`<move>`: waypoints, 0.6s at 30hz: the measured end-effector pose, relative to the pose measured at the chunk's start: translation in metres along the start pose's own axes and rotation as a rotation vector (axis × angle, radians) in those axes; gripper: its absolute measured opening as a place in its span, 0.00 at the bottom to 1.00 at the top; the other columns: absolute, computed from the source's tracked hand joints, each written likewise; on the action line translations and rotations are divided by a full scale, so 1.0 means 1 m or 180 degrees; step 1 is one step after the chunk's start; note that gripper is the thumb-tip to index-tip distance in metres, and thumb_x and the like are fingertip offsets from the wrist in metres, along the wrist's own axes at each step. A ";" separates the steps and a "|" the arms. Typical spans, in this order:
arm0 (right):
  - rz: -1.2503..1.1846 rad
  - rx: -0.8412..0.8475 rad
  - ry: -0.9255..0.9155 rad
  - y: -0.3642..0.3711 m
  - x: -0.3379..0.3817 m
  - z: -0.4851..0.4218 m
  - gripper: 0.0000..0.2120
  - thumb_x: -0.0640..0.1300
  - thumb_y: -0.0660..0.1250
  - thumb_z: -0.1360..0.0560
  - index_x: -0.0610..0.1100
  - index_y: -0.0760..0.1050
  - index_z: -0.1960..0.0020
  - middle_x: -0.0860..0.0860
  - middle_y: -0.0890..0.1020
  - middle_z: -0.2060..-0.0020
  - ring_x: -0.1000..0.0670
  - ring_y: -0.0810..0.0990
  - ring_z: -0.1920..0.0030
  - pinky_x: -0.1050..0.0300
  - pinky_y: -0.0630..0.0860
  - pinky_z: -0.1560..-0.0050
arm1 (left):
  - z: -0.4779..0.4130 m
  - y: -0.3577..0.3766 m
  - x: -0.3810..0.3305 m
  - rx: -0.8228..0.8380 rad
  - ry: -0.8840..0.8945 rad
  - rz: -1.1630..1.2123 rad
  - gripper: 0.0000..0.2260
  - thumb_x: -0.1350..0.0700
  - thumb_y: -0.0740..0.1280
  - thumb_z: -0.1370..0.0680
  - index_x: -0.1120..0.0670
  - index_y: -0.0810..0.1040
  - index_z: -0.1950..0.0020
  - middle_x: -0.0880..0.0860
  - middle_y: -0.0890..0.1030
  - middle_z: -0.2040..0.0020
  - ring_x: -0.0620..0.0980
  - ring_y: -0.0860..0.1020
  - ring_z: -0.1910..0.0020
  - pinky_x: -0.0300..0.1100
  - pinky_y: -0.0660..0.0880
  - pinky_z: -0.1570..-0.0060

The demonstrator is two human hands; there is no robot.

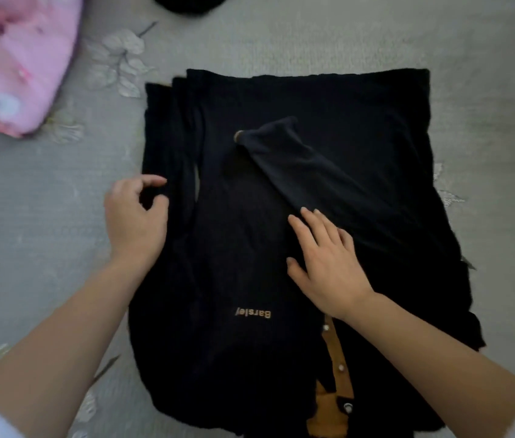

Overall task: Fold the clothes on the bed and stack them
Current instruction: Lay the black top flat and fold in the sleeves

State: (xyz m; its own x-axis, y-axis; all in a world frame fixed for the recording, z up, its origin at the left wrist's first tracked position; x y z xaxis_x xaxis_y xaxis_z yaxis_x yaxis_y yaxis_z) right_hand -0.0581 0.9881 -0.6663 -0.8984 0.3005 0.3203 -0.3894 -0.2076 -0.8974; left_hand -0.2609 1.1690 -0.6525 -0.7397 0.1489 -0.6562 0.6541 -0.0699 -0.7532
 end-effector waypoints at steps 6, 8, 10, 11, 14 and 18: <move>0.0288 0.0606 -0.0520 0.024 0.065 -0.030 0.39 0.62 0.56 0.22 0.53 0.35 0.23 0.48 0.36 0.23 0.48 0.31 0.26 0.40 0.39 0.27 | 0.035 -0.039 0.075 -0.0092 -0.1178 0.0298 0.08 0.62 0.63 0.23 0.50 0.77 0.49 0.54 0.79 0.51 0.53 0.78 0.49 0.45 0.73 0.49; 0.0465 0.0826 -0.0414 0.026 0.070 -0.034 0.39 0.63 0.56 0.23 0.52 0.37 0.23 0.48 0.36 0.23 0.45 0.34 0.24 0.36 0.43 0.27 | 0.032 -0.036 0.083 -0.0097 -0.1623 0.0746 0.05 0.59 0.64 0.22 0.52 0.77 0.48 0.56 0.81 0.51 0.55 0.79 0.49 0.51 0.76 0.44; 0.0645 0.0908 -0.0382 0.026 0.072 -0.036 0.40 0.64 0.56 0.23 0.51 0.38 0.23 0.47 0.37 0.23 0.44 0.36 0.24 0.35 0.47 0.27 | 0.027 -0.029 0.082 0.0026 -0.1841 0.0958 0.07 0.56 0.67 0.23 0.54 0.77 0.46 0.58 0.82 0.50 0.53 0.80 0.51 0.52 0.76 0.43; 0.0682 0.0943 -0.0371 0.025 0.074 -0.036 0.40 0.64 0.56 0.24 0.51 0.38 0.23 0.47 0.37 0.23 0.44 0.36 0.24 0.35 0.48 0.27 | 0.025 -0.025 0.080 0.0187 -0.1895 0.1013 0.11 0.53 0.69 0.24 0.55 0.77 0.44 0.57 0.82 0.49 0.51 0.81 0.52 0.50 0.77 0.44; 0.0781 0.1043 -0.0341 0.022 0.077 -0.038 0.41 0.64 0.56 0.24 0.50 0.37 0.23 0.46 0.37 0.23 0.43 0.37 0.24 0.35 0.50 0.27 | 0.024 -0.017 0.067 0.0806 -0.1898 0.0845 0.14 0.48 0.73 0.28 0.57 0.80 0.50 0.53 0.84 0.54 0.52 0.82 0.55 0.47 0.79 0.51; 0.0905 0.1096 -0.0355 0.021 0.080 -0.037 0.40 0.64 0.55 0.23 0.50 0.36 0.23 0.45 0.37 0.23 0.43 0.36 0.24 0.35 0.50 0.27 | 0.025 -0.039 0.057 0.0250 -0.1455 0.0844 0.14 0.47 0.70 0.26 0.58 0.79 0.59 0.55 0.82 0.62 0.53 0.81 0.62 0.49 0.77 0.60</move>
State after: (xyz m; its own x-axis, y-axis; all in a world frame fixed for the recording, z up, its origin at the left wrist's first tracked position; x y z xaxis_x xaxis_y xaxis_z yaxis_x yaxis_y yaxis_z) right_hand -0.1304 1.0418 -0.6709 -0.9884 0.0888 0.1234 -0.1520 -0.5702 -0.8073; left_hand -0.3330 1.1560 -0.6616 -0.5554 -0.3276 -0.7643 0.8271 -0.1229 -0.5484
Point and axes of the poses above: each hand's wrist, its own z-axis away from the middle knuckle, its own y-axis out of the palm, x = y × z, the point moved 1 cm from there along -z, towards the middle knuckle
